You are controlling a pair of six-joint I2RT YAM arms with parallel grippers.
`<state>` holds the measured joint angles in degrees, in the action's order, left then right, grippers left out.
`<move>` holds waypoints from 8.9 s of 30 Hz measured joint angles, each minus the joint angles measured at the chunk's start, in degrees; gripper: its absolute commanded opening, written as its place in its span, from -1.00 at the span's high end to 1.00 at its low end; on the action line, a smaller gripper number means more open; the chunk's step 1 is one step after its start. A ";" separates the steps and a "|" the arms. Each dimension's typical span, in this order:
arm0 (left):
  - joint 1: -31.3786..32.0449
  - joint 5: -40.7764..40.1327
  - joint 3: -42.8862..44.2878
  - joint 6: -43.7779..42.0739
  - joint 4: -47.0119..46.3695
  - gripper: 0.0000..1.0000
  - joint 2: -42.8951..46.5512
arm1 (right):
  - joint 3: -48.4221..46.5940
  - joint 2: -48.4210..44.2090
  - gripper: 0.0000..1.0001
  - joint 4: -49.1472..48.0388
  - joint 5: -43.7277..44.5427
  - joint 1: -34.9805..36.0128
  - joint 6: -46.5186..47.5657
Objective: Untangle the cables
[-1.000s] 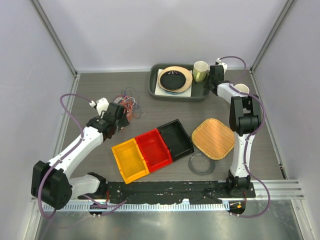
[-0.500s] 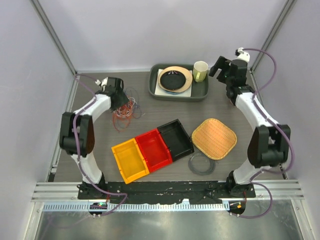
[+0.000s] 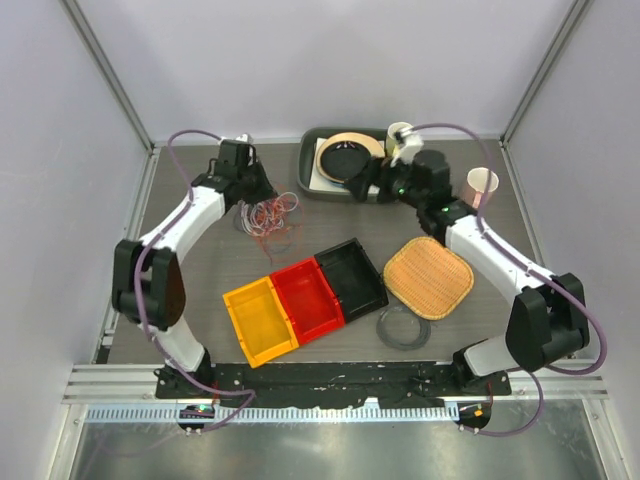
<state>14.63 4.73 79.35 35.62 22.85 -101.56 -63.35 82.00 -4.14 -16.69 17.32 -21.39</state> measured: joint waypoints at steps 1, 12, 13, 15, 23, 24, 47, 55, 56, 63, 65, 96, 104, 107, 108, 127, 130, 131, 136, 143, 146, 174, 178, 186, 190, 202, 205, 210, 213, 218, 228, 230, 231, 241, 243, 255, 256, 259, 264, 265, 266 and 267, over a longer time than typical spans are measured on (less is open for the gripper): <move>0.46 0.96 -0.61 -0.07 -0.59 1.00 2.10 | 0.61 0.00 -0.91 -0.09 -0.22 2.25 0.13; 1.73 6.43 -8.02 3.34 -8.46 1.00 21.55 | 3.32 5.14 -0.79 -5.90 -0.33 15.43 0.15; 1.73 6.45 -8.76 3.63 -8.50 1.00 21.97 | 3.08 6.10 -0.79 -6.58 0.11 16.33 0.31; 1.75 6.56 -9.73 4.44 -8.44 0.99 22.27 | 2.89 8.15 -0.77 -7.96 1.36 18.16 0.85; 1.75 6.84 -10.40 4.90 -8.41 1.00 24.74 | 2.14 14.80 -0.65 -9.51 9.35 20.11 1.22; 1.75 6.84 -10.40 4.90 -8.44 1.00 25.35 | 1.79 15.52 -0.64 -9.53 9.62 20.04 1.38; 1.73 1.05 -9.29 4.72 -4.17 1.00 24.79 | 4.00 9.22 -0.62 -9.25 17.88 22.99 5.22; 1.73 0.50 -8.90 4.72 -3.63 1.00 23.58 | 1.18 16.79 -0.57 -8.13 12.48 26.25 8.70; 1.73 0.28 -8.76 4.72 -3.43 1.00 23.45 | 1.18 17.64 -0.56 -8.11 11.69 26.36 8.81; 1.75 -0.46 -7.87 4.70 -2.62 1.00 23.23 | 0.50 18.78 -0.56 -7.89 9.90 26.88 9.07; 1.75 -0.70 -7.72 4.70 -2.34 1.00 23.23 | 0.46 18.78 -0.56 -8.28 9.51 27.12 9.07; 1.14 -3.08 -6.10 4.87 -0.55 -0.33 20.70 | -6.60 25.33 0.99 -3.19 21.16 29.83 8.48; -0.28 -2.03 -6.03 3.06 1.57 -1.00 18.75 | -14.25 18.64 0.99 2.60 34.10 29.57 11.04; -0.31 -0.55 -6.29 2.38 1.99 -0.99 18.01 | -18.62 14.27 0.99 2.86 38.88 29.24 12.33; -0.31 0.07 -6.86 2.05 1.79 -1.00 18.10 | -19.98 13.05 0.99 2.89 40.11 29.07 12.79; -0.28 10.99 -23.43 -0.15 -7.78 -1.00 22.60 | -50.64 9.75 0.99 -2.89 46.77 28.59 30.05; -0.28 11.82 -23.32 -0.09 -9.29 -1.00 20.63 | -53.88 9.77 0.99 -3.10 46.53 28.57 30.97; -0.28 12.52 -23.15 -0.13 -9.88 -1.00 19.54 | -55.04 9.77 0.99 -3.04 46.36 28.57 31.08; 0.90 20.48 -19.87 -2.99 -13.00 -1.00 13.25 | -56.72 9.25 0.99 -1.46 45.31 28.59 31.10; 9.20 24.83 -14.78 -11.15 -16.79 -1.00 9.05 | -56.52 9.73 0.99 2.73 44.68 28.59 31.10; 11.72 24.33 -12.72 -13.20 -16.90 -1.00 6.99 | -56.54 9.90 0.99 3.37 44.57 28.59 31.12; 15.13 16.48 -14.05 -17.46 -16.15 1.00 0.76 | -57.31 9.86 0.99 1.53 50.64 28.59 34.29; 15.26 10.84 -13.42 -16.24 -14.75 1.00 0.98 | -56.59 9.88 0.99 0.66 53.31 28.20 37.00; 12.85 -5.14 -12.79 -11.34 -7.87 1.00 7.43 | -50.80 10.93 0.99 -0.46 59.32 18.18 40.83; 4.13 -7.76 -11.89 -6.34 -4.44 1.00 7.93 | -49.37 14.03 0.99 -0.15 62.07 8.52 41.11; -9.55 -10.12 -11.98 1.53 3.08 0.83 5.25 | -47.78 15.08 0.98 1.86 64.22 1.73 42.21; -9.46 -9.25 -12.00 1.46 3.21 -0.23 5.25 | -47.74 14.38 0.99 2.86 62.42 1.73 41.51; -9.46 -2.64 -13.99 0.66 1.46 -1.00 6.99 | -47.74 12.26 0.99 7.50 53.42 1.64 36.74; -9.42 0.94 -14.29 -0.28 1.18 -0.99 9.51 | -48.02 11.37 0.99 10.45 48.19 1.64 32.98; -6.75 4.92 -14.23 -4.55 -0.46 -0.99 16.52 | -49.13 10.56 0.99 14.71 38.34 1.64 25.35; 17.35 8.63 -14.21 -17.73 -11.30 -0.99 25.40 | -53.46 7.23 0.98 20.09 32.13 10.84 19.39; 18.21 8.70 -13.90 -17.64 -13.62 -0.99 23.91 | -53.77 6.88 0.99 20.15 32.52 13.09 18.99; 18.75 8.37 -13.40 -17.38 -14.75 -1.00 22.56 | -54.03 6.84 0.99 20.26 33.22 14.43 18.51; 22.10 4.61 -4.50 -12.17 -20.46 -0.99 5.97 | -55.65 6.84 0.99 21.22 36.98 20.35 14.93; 22.12 3.98 -3.08 -10.88 -21.49 -0.97 4.28 | -55.65 6.84 0.99 21.46 36.98 20.87 14.47; 22.10 2.12 4.55 -6.14 -23.93 1.00 -0.92 | -54.27 4.39 0.99 21.92 37.16 21.46 12.87; 22.10 2.08 4.96 -6.03 -23.50 1.00 -1.05 | -54.05 4.07 0.99 21.86 37.24 21.49 12.87; 22.10 1.73 4.76 -5.86 -22.47 1.00 -0.50 | -52.17 2.58 0.99 21.49 38.53 21.53 13.11; 22.10 1.07 -2.29 -4.28 -20.50 1.00 7.76 | -44.85 -1.01 0.99 20.57 39.67 21.51 12.83; 22.10 0.87 -3.87 -3.85 -19.98 1.00 10.67 | -42.99 -1.73 0.99 20.52 39.17 21.51 12.33; 22.10 0.74 -4.83 -3.23 -19.50 1.00 13.46 | -41.40 -2.23 0.98 20.41 38.53 21.51 11.93; 22.10 0.42 -5.95 -2.75 -18.84 1.00 16.94 | -38.62 -3.15 0.99 19.96 37.00 21.51 10.93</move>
<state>36.73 5.15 73.41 32.86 4.01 -84.62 -101.97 78.85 15.81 20.32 38.83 -10.46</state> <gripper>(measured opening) 0.027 0.042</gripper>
